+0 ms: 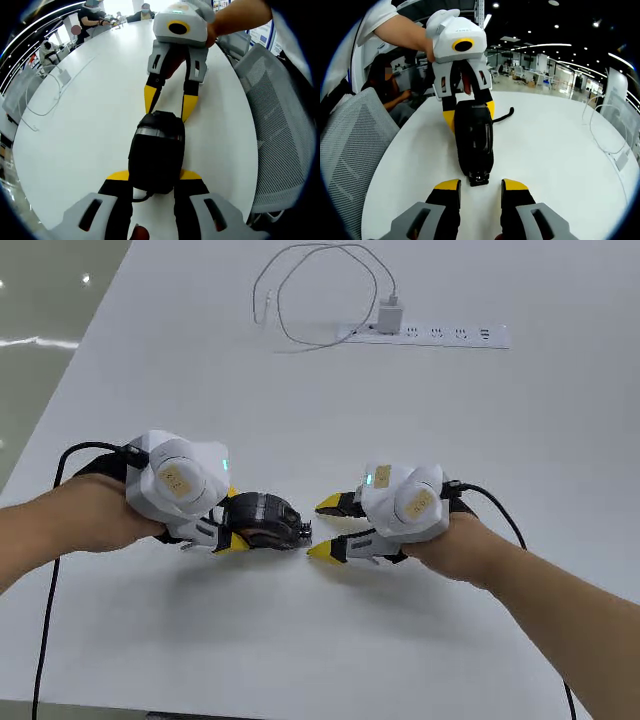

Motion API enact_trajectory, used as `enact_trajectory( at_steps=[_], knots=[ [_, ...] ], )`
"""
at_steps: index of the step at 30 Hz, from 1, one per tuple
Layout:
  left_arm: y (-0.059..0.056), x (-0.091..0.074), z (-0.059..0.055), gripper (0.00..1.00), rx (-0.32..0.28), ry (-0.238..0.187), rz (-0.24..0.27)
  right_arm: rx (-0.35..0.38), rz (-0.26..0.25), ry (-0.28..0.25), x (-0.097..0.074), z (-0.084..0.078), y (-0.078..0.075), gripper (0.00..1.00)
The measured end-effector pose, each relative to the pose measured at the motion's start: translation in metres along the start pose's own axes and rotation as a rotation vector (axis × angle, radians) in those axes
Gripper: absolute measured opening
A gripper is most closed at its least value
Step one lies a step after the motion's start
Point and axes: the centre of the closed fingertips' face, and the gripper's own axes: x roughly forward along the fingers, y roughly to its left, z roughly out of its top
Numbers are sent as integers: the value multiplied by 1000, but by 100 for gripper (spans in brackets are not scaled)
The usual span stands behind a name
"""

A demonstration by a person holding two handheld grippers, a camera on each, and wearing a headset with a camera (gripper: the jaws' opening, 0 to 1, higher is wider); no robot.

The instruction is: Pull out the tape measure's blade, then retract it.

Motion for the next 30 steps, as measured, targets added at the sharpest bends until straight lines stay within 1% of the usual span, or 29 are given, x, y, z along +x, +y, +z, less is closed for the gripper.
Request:
enact_trajectory(
  at_steps=[8, 12, 16, 30],
  knots=[
    [0, 0, 0, 27, -2, 0, 0, -7, 11, 1, 5, 0, 2, 25],
    [0, 0, 0, 27, -2, -1, -1, -15, 7, 0, 6, 0, 0, 19],
    [1, 0, 0, 27, 0, 0, -2, -12, 11, -2, 7, 0, 0, 17],
    [0, 0, 0, 27, -1, -2, -1, -15, 25, -11, 10, 1, 2, 12]
  ],
)
